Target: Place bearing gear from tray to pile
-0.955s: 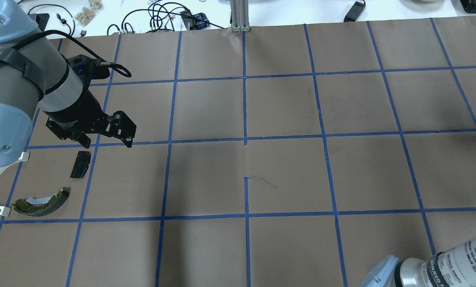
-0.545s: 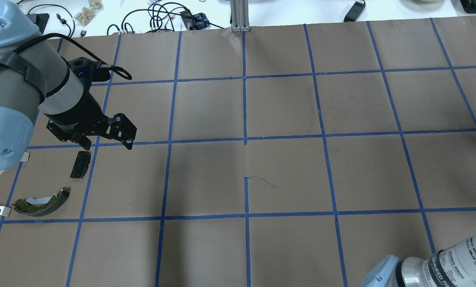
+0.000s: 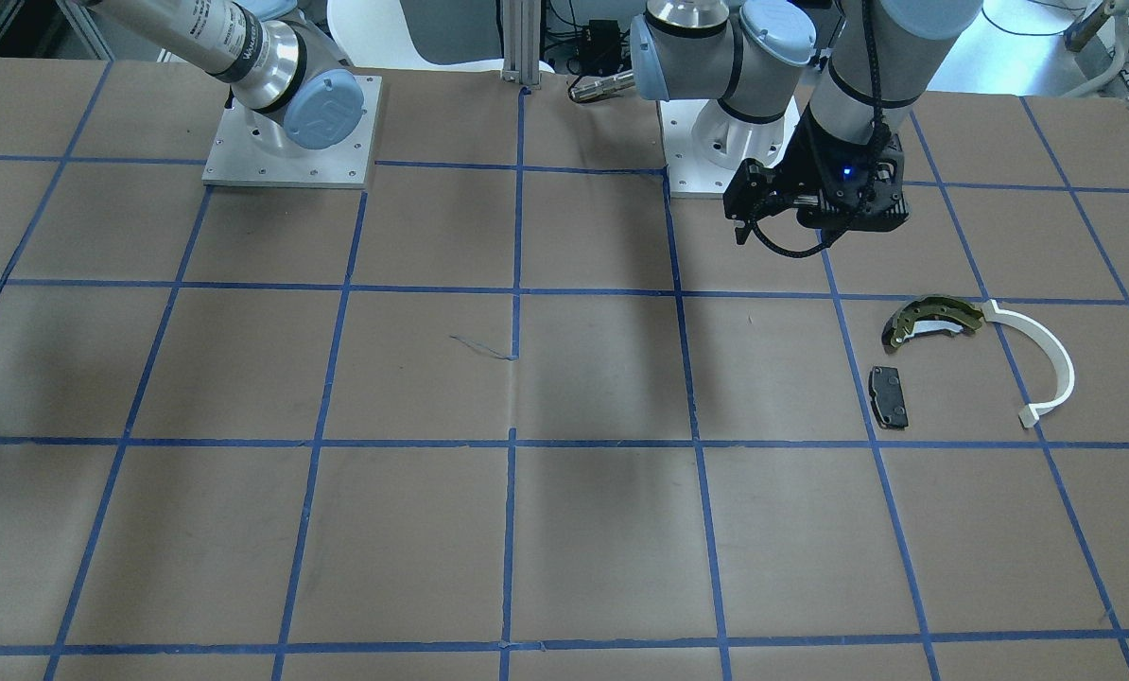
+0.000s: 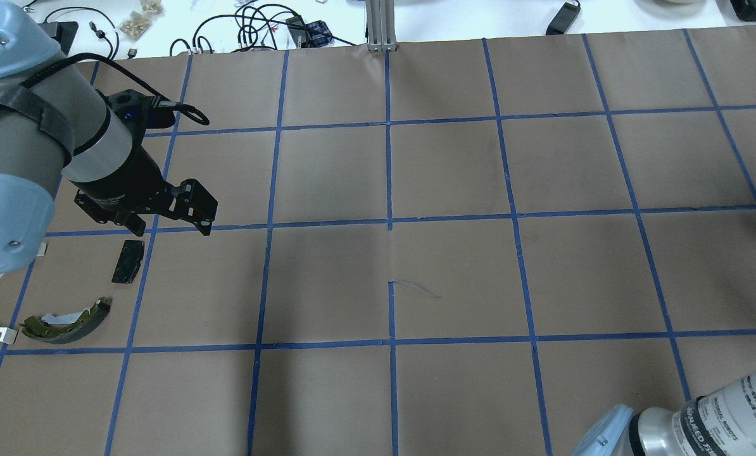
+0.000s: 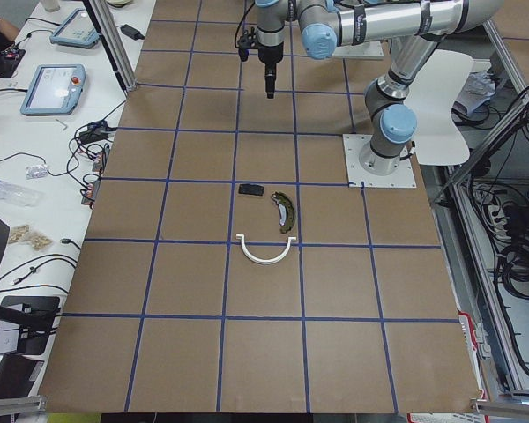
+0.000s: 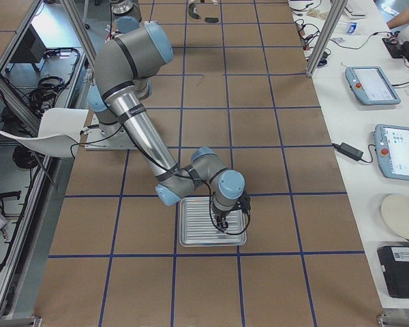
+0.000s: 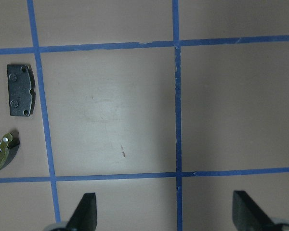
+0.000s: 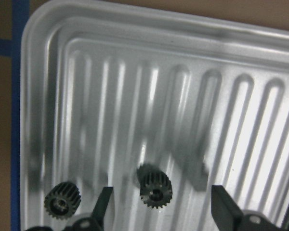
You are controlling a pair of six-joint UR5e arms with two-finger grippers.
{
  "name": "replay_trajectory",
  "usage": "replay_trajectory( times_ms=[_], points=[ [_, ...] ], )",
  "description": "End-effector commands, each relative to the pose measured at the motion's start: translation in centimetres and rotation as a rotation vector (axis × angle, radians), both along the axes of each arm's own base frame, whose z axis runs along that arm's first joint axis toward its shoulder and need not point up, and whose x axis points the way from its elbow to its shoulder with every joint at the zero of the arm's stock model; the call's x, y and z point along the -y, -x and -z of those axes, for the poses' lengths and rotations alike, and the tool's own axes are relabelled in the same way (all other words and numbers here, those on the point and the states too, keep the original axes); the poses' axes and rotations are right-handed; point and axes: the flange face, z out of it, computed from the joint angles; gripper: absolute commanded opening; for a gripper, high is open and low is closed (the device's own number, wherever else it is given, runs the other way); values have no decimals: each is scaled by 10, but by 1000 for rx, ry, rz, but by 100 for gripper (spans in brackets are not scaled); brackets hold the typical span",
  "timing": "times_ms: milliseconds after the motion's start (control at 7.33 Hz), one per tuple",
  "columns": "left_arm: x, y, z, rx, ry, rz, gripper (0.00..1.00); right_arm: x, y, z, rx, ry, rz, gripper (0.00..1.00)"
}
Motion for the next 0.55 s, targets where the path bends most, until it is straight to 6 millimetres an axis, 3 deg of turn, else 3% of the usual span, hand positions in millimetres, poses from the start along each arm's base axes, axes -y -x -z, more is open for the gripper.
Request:
replay_trajectory(
  times_ms=[0, 136, 273, 409],
  points=[
    [1, 0, -1, 1, 6, -2, 100, 0, 0, 0, -6, 1, -1, 56],
    [2, 0, 1, 0, 5, -7, 100, 1, 2, -1, -8, 4, 0, 41],
    [1, 1, 1, 0, 5, -5, 100, 1, 1, 0, -7, 3, 2, 34],
    [-1, 1, 7, -1, -4, -5, 100, 2, 1, -1, -6, 5, 3, 33]
  ],
)
